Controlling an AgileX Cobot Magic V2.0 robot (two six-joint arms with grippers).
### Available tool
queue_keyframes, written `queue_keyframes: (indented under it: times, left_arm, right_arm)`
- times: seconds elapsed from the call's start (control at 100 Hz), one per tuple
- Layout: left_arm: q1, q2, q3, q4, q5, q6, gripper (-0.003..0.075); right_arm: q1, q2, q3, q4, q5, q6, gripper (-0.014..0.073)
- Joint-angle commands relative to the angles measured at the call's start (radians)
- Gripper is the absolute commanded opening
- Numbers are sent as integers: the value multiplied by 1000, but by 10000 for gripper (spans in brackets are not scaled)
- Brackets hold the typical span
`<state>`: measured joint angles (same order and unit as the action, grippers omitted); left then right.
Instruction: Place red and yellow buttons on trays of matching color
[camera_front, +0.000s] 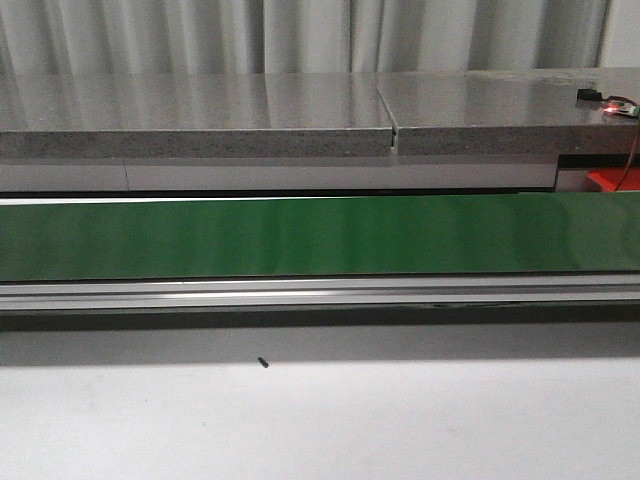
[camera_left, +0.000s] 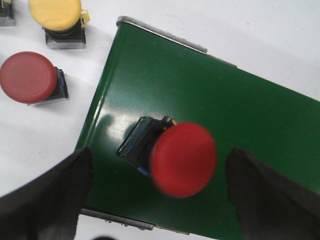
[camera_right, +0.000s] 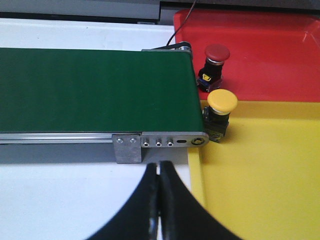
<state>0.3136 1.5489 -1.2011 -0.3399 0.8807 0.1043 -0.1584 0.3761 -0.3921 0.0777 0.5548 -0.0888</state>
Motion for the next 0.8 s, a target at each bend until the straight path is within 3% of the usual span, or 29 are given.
queue_keyframes:
  times: [0.0, 0.38, 0.79]
  left_arm:
    - [-8, -55, -28, -37, -42, 2, 567]
    - [5, -151, -28, -1, -80, -4, 567]
    - [204, -150, -28, 51, -2, -28, 567]
  right_arm:
    - [0, 8, -27, -3, -72, -9, -67]
    - [0, 8, -27, -3, -72, -9, -67]
    - [0, 8, -27, -3, -72, -9, -67]
